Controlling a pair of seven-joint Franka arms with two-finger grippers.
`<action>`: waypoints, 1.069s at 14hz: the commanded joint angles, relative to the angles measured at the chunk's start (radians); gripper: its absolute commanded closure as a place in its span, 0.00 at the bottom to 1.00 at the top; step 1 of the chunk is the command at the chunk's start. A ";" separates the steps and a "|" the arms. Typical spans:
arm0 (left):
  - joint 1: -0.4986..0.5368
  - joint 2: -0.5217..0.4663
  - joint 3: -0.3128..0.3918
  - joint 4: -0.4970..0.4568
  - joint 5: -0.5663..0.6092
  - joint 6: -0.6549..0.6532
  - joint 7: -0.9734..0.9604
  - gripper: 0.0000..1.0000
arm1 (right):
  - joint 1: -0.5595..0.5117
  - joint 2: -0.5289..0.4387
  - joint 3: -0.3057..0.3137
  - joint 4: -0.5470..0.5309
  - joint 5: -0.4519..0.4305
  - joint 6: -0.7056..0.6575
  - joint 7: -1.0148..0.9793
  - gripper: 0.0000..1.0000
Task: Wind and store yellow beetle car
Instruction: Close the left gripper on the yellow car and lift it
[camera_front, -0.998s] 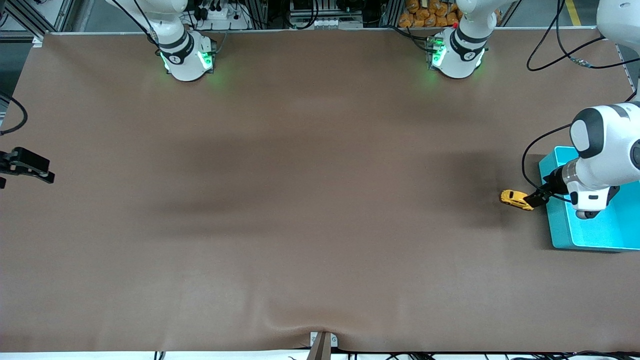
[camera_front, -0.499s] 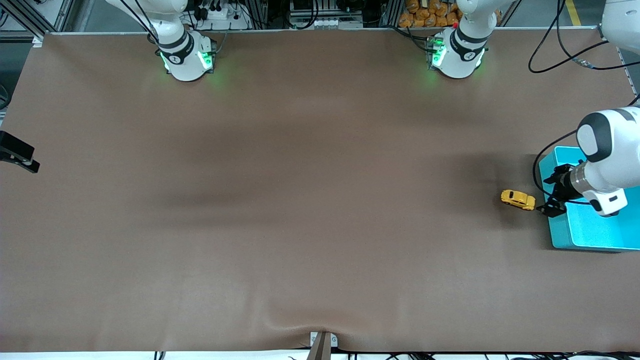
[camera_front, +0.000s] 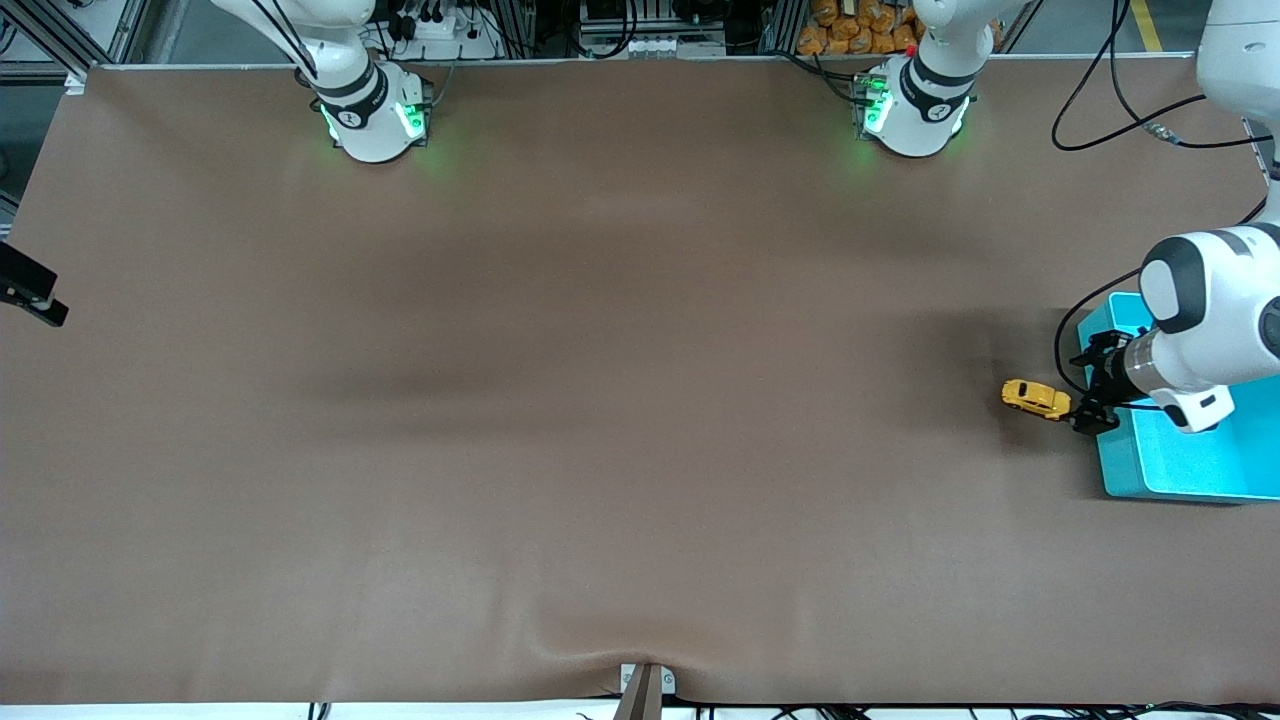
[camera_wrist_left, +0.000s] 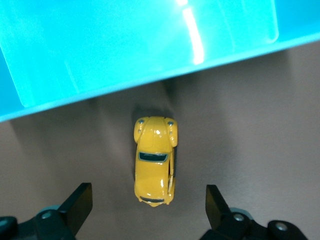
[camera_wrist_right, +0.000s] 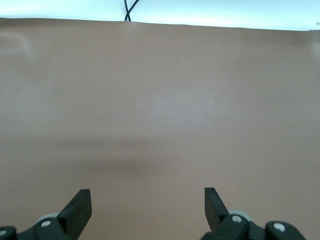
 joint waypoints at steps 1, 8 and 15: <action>-0.003 0.019 -0.006 -0.008 0.027 0.017 -0.016 0.00 | 0.018 -0.062 -0.007 -0.082 -0.007 0.009 0.021 0.00; -0.003 0.081 -0.006 -0.010 0.078 0.063 -0.010 0.00 | 0.090 -0.097 -0.099 -0.120 -0.003 0.012 0.021 0.00; -0.003 0.107 -0.006 -0.013 0.078 0.105 -0.012 0.35 | 0.079 -0.087 -0.096 -0.108 -0.008 0.002 0.019 0.00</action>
